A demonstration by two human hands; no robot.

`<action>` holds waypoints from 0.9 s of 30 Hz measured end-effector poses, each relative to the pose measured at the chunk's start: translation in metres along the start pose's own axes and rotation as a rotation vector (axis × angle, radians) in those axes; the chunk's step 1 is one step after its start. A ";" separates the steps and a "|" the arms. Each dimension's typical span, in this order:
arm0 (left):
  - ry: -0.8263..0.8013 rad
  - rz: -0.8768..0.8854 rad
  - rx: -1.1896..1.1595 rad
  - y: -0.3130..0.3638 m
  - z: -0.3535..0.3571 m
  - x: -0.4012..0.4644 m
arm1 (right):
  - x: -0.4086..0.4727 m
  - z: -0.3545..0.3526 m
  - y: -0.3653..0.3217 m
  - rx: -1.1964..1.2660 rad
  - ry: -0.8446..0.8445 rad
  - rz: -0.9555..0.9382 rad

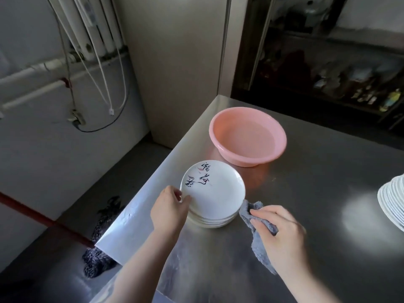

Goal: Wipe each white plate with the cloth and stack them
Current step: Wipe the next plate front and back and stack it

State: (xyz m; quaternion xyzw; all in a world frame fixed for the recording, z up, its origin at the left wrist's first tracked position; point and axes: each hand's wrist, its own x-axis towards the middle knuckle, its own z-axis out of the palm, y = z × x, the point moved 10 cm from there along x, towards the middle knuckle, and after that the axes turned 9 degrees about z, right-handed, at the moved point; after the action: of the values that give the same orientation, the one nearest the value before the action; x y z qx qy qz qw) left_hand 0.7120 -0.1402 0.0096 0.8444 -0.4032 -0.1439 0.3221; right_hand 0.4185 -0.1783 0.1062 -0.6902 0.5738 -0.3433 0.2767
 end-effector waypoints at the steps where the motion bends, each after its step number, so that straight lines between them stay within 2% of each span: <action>1: -0.003 -0.028 -0.029 -0.002 0.001 0.000 | 0.001 0.001 -0.001 0.008 0.004 0.004; 5: -0.020 -0.130 -0.194 -0.006 0.003 0.000 | 0.004 0.001 -0.003 0.034 0.011 0.024; 12: 0.038 -0.157 -0.489 0.003 -0.010 0.003 | 0.008 -0.011 0.008 0.029 0.043 0.060; 17: 0.093 -0.119 -0.636 0.017 -0.014 -0.003 | 0.004 -0.037 0.029 -0.010 0.132 0.108; 22: -0.047 -0.040 -0.743 0.070 0.019 -0.017 | -0.011 -0.095 0.068 -0.038 0.278 0.233; 27: -0.269 -0.044 -0.832 0.135 0.094 -0.083 | -0.048 -0.177 0.109 -0.072 0.463 0.298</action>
State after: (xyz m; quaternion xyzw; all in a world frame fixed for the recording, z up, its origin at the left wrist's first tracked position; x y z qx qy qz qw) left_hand 0.5331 -0.1797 0.0261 0.6247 -0.3312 -0.4097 0.5764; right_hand 0.2075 -0.1495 0.1227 -0.5107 0.7288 -0.4267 0.1613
